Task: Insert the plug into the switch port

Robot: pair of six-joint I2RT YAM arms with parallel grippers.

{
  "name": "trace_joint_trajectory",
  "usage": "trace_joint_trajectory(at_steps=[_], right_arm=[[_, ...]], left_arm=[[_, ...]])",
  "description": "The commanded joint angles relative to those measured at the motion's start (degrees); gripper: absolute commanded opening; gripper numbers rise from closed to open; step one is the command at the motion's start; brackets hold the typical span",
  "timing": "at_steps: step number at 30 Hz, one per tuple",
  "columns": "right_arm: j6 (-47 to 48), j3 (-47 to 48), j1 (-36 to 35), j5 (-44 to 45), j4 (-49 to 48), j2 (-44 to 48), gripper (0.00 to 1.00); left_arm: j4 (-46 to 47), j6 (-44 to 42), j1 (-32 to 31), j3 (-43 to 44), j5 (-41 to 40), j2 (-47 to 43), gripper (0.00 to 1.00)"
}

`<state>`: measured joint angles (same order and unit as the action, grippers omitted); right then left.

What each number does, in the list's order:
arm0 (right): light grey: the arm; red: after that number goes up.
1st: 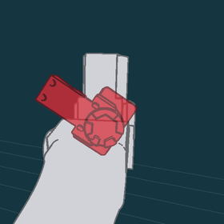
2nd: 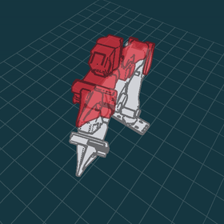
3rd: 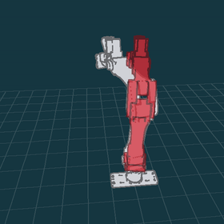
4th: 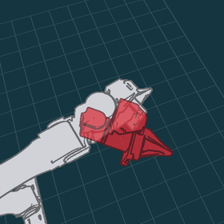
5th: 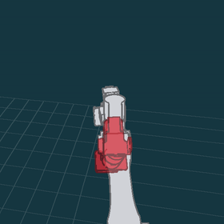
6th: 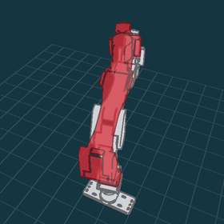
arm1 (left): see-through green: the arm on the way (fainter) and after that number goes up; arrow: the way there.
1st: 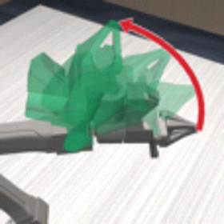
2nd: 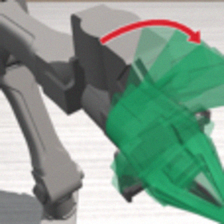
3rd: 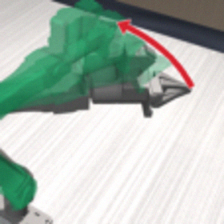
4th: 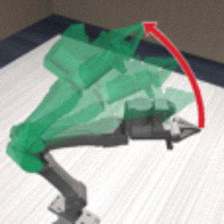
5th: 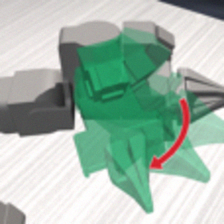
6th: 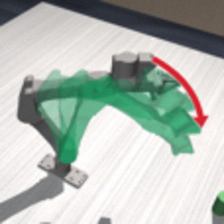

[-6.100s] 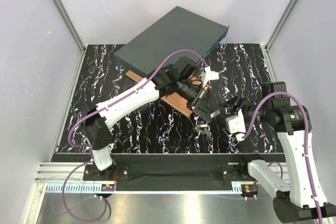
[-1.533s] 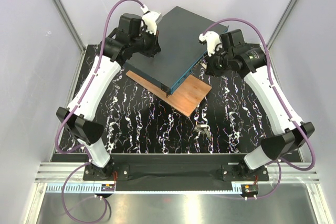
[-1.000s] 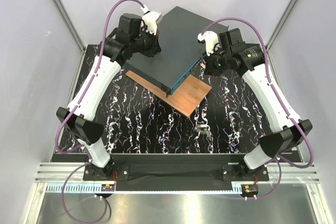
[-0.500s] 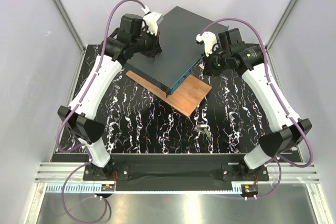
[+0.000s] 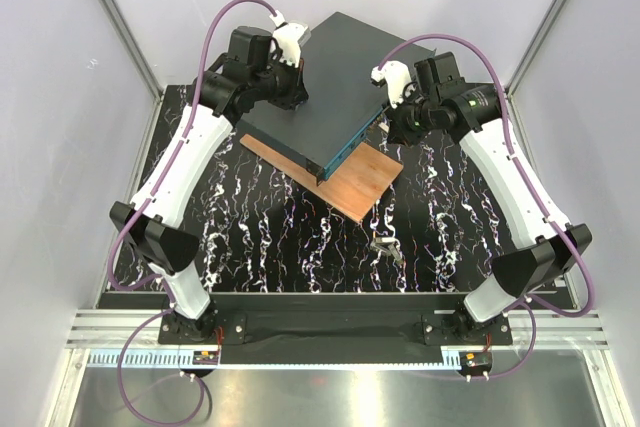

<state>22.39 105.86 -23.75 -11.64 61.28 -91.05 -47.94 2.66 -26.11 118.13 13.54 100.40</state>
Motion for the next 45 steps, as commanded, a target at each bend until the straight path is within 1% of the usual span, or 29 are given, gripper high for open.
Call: trace_joint_trajectory(at_steps=[1,8,11,19,27,35,45], right_arm=[[0.7,3.6,-0.8,-2.1,-2.3,-0.1,0.0],[0.8,5.5,-0.8,-4.1,-1.9,0.1,0.0],[1.3,5.8,-0.8,-5.6,-0.2,-0.7,0.0],[3.5,1.5,-0.9,-7.4,-0.2,-1.3,0.0],[3.9,1.3,-0.9,-6.7,-0.7,-1.1,0.0],[3.6,4.3,-0.9,-8.1,-1.8,-1.2,0.0],[4.2,5.5,-0.8,-9.9,-1.5,-2.1,0.0]], left_arm=[[1.8,0.2,0.2,1.4,1.1,-0.3,0.0],[2.0,0.3,0.3,0.9,1.1,-0.3,0.0],[2.0,0.3,0.2,1.0,1.0,-0.3,0.0],[2.2,0.3,0.3,1.0,1.1,-0.5,0.0],[2.2,0.8,0.4,0.8,1.6,-0.3,0.0],[2.2,0.9,0.4,0.6,1.8,-0.4,0.0],[2.2,1.1,0.7,-0.2,1.8,-0.6,0.0]])
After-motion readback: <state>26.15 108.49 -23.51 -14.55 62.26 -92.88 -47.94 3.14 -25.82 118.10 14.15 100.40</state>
